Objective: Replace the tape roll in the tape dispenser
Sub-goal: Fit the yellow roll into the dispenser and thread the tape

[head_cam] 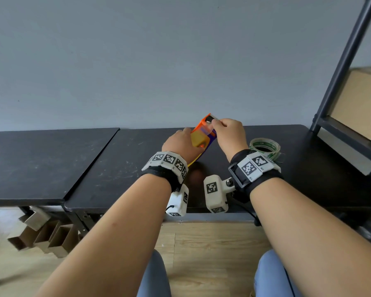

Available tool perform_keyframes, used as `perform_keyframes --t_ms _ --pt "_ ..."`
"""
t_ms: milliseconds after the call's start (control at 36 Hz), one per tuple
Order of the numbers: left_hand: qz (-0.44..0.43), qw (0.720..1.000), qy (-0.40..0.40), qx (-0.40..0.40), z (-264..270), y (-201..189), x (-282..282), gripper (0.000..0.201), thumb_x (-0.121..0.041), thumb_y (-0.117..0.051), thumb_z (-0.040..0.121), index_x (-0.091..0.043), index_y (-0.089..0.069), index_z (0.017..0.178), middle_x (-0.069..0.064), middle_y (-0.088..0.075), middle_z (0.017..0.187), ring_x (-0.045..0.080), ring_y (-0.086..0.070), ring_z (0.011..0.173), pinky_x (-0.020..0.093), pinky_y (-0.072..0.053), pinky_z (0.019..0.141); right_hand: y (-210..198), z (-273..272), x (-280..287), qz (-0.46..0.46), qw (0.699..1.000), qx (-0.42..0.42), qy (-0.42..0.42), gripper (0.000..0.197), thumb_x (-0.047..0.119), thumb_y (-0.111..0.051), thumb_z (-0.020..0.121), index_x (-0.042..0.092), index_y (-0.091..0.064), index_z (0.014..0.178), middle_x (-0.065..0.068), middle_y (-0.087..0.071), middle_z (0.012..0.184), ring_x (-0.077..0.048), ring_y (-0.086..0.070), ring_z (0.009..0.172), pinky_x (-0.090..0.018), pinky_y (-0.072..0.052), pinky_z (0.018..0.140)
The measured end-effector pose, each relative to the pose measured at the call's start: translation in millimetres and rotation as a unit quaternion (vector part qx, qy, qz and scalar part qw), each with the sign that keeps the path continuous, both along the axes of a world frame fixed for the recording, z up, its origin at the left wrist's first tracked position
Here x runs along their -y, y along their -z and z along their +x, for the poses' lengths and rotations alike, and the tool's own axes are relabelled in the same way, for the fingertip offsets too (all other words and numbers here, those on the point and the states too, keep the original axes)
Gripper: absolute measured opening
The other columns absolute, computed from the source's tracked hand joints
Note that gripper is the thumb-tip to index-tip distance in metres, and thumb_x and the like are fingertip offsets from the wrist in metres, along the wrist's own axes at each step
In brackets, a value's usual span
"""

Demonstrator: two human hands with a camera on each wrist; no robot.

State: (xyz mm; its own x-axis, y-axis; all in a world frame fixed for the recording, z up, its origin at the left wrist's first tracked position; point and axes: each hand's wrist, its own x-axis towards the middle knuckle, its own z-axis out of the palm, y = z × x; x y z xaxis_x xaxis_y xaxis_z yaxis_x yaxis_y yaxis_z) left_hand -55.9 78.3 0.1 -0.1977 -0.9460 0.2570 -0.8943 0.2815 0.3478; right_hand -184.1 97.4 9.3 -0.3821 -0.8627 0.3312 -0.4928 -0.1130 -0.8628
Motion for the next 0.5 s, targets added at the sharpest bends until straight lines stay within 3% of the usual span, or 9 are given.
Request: perform_keyframes --t_ms 56,167,250,306,389,500 --pt "0.001 1.000 0.003 0.003 0.4 0.6 0.7 0.055 -0.050 -0.061 0.083 -0.017 -0.049 0.125 0.006 -0.060 0.117 0.025 -0.062 0.101 0.031 -0.044 0.071 -0.7 1.7 0.5 -0.011 1.000 0.029 -0.003 0.043 0.028 -0.049 0.090 -0.011 -0.063 0.077 -0.022 -0.053 0.065 -0.025 -0.047 0.062 -0.033 -0.038 0.061" --pt "0.007 1.000 0.006 0.007 0.9 1.1 2.5 0.052 -0.046 -0.063 0.081 -0.016 -0.050 0.122 0.006 -0.060 0.116 0.025 -0.061 0.097 0.031 -0.044 0.071 -3.7 2.1 0.3 -0.014 0.996 0.079 -0.027 0.034 0.018 -0.050 0.090 -0.001 -0.064 0.065 -0.008 -0.059 0.058 -0.019 -0.054 0.056 -0.030 -0.046 0.060" --pt "0.013 1.000 0.009 0.004 -1.0 0.1 3.5 0.050 -0.045 -0.062 0.083 -0.012 -0.050 0.118 0.007 -0.060 0.113 0.021 -0.055 0.086 0.030 -0.041 0.069 -7.3 2.0 -1.2 -0.016 0.994 0.101 -0.039 0.030 0.015 -0.052 0.091 -0.001 -0.068 0.072 -0.005 -0.061 0.058 -0.017 -0.056 0.054 -0.021 -0.047 0.055" --pt "0.018 1.000 0.009 0.007 -2.5 -0.2 4.2 0.050 -0.044 -0.062 0.085 -0.009 -0.049 0.118 0.009 -0.060 0.114 0.023 -0.058 0.092 0.029 -0.041 0.070 -8.6 1.8 -1.3 -0.014 0.993 0.114 -0.040 0.030 0.017 -0.053 0.092 -0.001 -0.069 0.073 -0.005 -0.062 0.059 -0.015 -0.056 0.053 -0.020 -0.048 0.054" --pt "0.024 1.000 0.012 0.009 -4.2 0.3 5.5 0.051 -0.041 -0.063 0.085 -0.007 -0.048 0.119 0.011 -0.060 0.116 0.026 -0.061 0.101 0.029 -0.040 0.070 -8.9 0.4 -3.9 -0.005 0.992 0.116 -0.051 0.028 0.023 -0.060 0.089 0.004 -0.069 0.070 -0.007 -0.064 0.064 -0.017 -0.058 0.061 -0.029 -0.053 0.066" --pt "0.020 1.000 0.013 0.008 -4.6 0.5 5.4 0.051 -0.041 -0.064 0.084 -0.007 -0.048 0.119 0.010 -0.061 0.114 0.026 -0.061 0.100 0.030 -0.041 0.070 -3.8 -2.6 -2.3 -0.017 0.999 0.031 -0.021 0.021 0.024 -0.069 0.085 0.004 -0.073 0.081 -0.009 -0.069 0.075 -0.022 -0.064 0.074 -0.040 -0.056 0.080"
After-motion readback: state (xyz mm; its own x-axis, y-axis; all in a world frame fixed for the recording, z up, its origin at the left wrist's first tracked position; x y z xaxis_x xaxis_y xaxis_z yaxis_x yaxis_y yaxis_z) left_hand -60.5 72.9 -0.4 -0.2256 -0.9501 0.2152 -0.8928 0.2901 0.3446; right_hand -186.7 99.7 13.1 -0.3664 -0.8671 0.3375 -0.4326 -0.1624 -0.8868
